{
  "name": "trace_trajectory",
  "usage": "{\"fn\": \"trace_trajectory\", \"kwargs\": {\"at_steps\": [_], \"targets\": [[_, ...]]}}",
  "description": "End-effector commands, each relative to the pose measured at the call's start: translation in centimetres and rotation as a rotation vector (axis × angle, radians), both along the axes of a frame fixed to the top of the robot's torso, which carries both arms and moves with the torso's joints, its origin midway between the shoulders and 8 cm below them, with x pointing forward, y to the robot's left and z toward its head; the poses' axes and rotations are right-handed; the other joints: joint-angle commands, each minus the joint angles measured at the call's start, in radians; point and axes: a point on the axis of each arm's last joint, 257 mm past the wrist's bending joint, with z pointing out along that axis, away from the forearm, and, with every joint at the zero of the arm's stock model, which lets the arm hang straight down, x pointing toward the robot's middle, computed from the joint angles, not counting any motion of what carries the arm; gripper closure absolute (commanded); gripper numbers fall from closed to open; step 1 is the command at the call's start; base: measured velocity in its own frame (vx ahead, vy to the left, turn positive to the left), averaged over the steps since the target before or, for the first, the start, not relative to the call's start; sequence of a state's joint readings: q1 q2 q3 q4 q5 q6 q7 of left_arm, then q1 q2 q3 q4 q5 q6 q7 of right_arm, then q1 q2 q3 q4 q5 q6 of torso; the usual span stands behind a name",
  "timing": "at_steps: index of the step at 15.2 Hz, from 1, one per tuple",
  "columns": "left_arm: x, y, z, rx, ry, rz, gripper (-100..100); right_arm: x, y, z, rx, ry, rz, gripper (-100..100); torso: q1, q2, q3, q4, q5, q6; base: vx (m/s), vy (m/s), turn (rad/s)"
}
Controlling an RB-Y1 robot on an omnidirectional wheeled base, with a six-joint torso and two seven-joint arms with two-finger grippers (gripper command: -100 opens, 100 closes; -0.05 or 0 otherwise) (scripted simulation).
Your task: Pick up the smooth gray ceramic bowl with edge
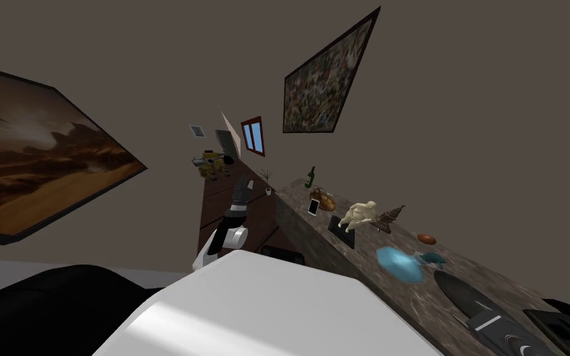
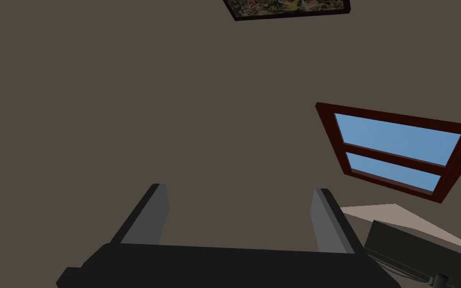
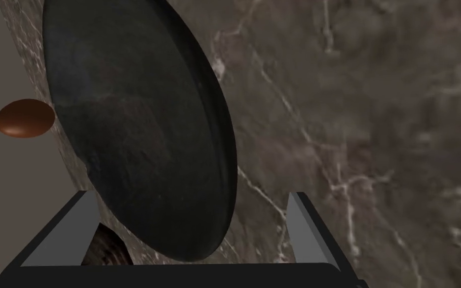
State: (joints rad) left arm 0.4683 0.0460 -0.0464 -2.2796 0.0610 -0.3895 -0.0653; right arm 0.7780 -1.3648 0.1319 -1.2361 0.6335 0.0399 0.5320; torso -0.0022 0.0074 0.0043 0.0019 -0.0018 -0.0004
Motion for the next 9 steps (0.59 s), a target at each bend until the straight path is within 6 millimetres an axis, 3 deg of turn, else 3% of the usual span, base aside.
{"fn": "trace_trajectory", "kwargs": {"at_steps": [1,5,8,9], "targets": [[0.0,0.0,0.0,0.000,0.000,0.000,0,0.0,0.0,0.0,0.000,0.000,0.000,100,0.000,0.000,0.000,0.000,0.000,0.000,-0.009,-0.009,0.003],[0.0,0.0,0.0,0.000,0.000,0.000,0,0.0,0.0,0.0,0.002,-0.001,-0.001,100,0.001,-0.002,-0.001,-0.001,0.001,0.000,0.000,0.000,0.000],[0.0,0.0,0.0,0.000,0.000,0.000,0,1.5,-0.4,2.0,-0.010,0.001,0.026,100,0.004,-0.002,-0.002,-0.001,0.003,0.002,0.017,0.035,-0.190],[0.0,0.0,0.0,0.000,0.000,0.000,0,1.1,-0.2,1.4,-0.008,-0.001,0.017,100,0.006,-0.002,-0.002,-0.001,0.003,0.001,0.005,0.040,-0.065]]}}
